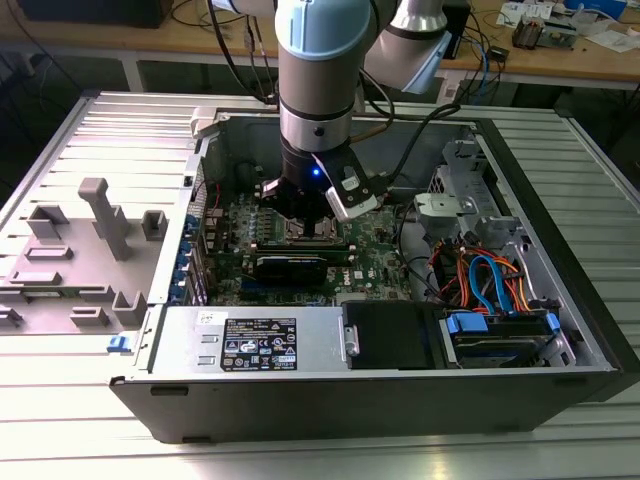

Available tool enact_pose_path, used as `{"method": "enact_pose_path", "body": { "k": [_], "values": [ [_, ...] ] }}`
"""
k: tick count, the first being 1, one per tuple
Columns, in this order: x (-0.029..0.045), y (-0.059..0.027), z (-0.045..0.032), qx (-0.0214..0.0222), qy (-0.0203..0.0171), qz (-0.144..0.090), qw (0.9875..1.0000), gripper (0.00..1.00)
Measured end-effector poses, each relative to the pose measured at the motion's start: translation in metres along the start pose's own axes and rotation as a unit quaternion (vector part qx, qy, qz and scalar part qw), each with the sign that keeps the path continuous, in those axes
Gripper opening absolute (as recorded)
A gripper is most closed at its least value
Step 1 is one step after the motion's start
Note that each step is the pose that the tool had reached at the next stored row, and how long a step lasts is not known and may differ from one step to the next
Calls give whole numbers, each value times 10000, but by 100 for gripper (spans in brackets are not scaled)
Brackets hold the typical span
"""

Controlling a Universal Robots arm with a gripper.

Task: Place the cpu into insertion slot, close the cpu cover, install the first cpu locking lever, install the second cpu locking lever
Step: 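Install the second cpu locking lever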

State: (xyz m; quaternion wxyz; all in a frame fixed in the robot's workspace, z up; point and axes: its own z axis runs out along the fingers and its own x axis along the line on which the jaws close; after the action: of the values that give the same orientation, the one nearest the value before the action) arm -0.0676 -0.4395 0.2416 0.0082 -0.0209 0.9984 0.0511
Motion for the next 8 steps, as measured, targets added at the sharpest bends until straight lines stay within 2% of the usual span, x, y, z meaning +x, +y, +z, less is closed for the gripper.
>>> {"method": "enact_pose_path", "body": {
  "k": [4,6,7,8],
  "values": [
    [1,-2,5,-11,1,0,10000,11],
    [2,-7,11,-57,1,0,10000,11],
    [7,-26,18,-103,3,2,9999,11],
    [14,-56,21,-121,3,3,9999,11]
  ]
}}
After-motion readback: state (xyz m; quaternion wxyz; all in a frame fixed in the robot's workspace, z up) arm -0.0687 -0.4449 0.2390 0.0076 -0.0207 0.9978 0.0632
